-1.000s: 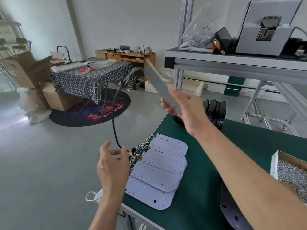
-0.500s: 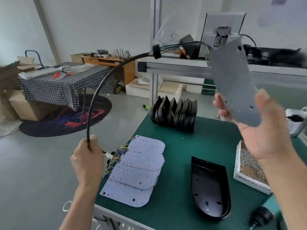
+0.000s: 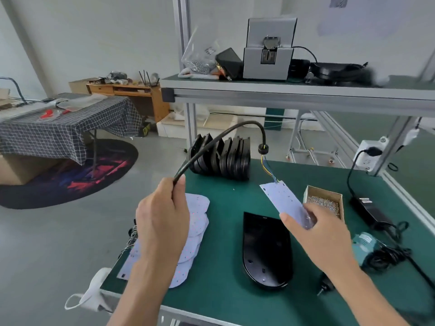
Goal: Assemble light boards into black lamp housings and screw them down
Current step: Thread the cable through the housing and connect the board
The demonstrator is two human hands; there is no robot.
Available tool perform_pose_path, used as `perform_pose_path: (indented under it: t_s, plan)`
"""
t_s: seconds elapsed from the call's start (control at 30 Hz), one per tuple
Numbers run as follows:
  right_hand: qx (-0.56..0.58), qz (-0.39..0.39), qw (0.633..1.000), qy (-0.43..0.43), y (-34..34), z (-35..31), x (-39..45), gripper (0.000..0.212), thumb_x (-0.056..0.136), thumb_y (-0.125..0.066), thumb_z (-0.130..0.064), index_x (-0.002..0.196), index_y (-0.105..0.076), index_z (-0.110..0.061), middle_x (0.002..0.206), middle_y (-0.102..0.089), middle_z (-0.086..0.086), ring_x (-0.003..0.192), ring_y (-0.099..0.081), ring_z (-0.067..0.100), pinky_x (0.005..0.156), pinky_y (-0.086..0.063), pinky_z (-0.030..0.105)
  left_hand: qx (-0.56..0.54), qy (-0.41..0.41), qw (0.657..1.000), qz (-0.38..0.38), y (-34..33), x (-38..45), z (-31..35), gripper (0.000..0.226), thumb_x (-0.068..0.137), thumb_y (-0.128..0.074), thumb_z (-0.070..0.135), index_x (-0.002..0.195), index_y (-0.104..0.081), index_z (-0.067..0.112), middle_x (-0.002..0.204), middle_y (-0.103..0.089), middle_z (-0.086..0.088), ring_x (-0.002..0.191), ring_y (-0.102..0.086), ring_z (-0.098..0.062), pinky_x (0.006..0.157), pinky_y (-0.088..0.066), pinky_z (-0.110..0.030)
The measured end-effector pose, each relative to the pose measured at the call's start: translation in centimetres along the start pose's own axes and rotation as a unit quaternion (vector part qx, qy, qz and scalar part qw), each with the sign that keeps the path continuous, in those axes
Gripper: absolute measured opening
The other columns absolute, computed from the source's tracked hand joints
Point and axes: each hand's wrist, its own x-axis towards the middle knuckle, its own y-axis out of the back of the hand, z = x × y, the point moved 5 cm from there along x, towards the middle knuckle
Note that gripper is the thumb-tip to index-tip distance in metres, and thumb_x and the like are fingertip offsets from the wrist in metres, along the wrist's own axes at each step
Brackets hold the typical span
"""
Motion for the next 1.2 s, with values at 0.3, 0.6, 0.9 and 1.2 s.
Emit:
perform_pose_path:
  t_s: [0.3,0.6,0.9,1.2]
  plan:
    - [-0.138,0.025,0.986,-0.093,-2.1,1.6,-2.9,0.079,0.079,-0.053,-0.080,0.122,-0.054,-0.014,0.115,-0.061,0.009,0.100,-0.066,0.037,0.075,-0.050,0.041,-0.087,0.056,0.981,-0.163,-6.8,-2.5,2.6,0.059,0.105,-0.051,0.042,0.072,-0.063,-0.004,0.042,-0.049,0.014,0.045,-0.038,-0.012,0.047,-0.032,-0.027]
    - [-0.228,0.026,0.972,-0.052,-3.7,1.6,-3.0,0.069,0.077,-0.073,-0.070,0.104,-0.061,-0.008,0.108,-0.061,0.016,0.094,-0.063,0.038,0.076,-0.052,0.044,-0.063,0.074,0.966,-0.239,-8.8,-1.8,2.0,0.055,0.101,-0.060,0.041,0.066,-0.047,0.000,0.053,-0.036,-0.007,0.057,-0.030,-0.024,0.054,-0.029,-0.034]
    - [0.127,-0.143,0.975,0.111,-3.6,-3.8,-4.6,0.048,0.081,-0.072,-0.060,0.123,-0.072,-0.036,0.084,-0.063,-0.013,0.085,-0.060,0.008,0.079,-0.045,0.021,-0.113,0.034,0.959,-0.259,-9.5,-1.3,4.5,0.053,0.097,-0.067,0.031,0.066,-0.035,0.002,0.052,-0.021,0.004,0.062,-0.020,-0.020,0.054,-0.021,-0.035]
    - [0.209,-0.240,0.936,0.151,-6.4,-7.3,-4.3,0.012,0.096,-0.061,-0.037,0.086,-0.068,-0.036,0.075,-0.072,-0.012,0.066,-0.062,0.005,0.066,-0.044,0.014,-0.301,0.032,0.906,-0.295,-9.6,-1.3,8.5,0.023,0.097,-0.069,0.037,0.090,-0.076,0.017,0.054,-0.040,-0.001,0.051,-0.033,-0.015,0.053,-0.035,-0.026]
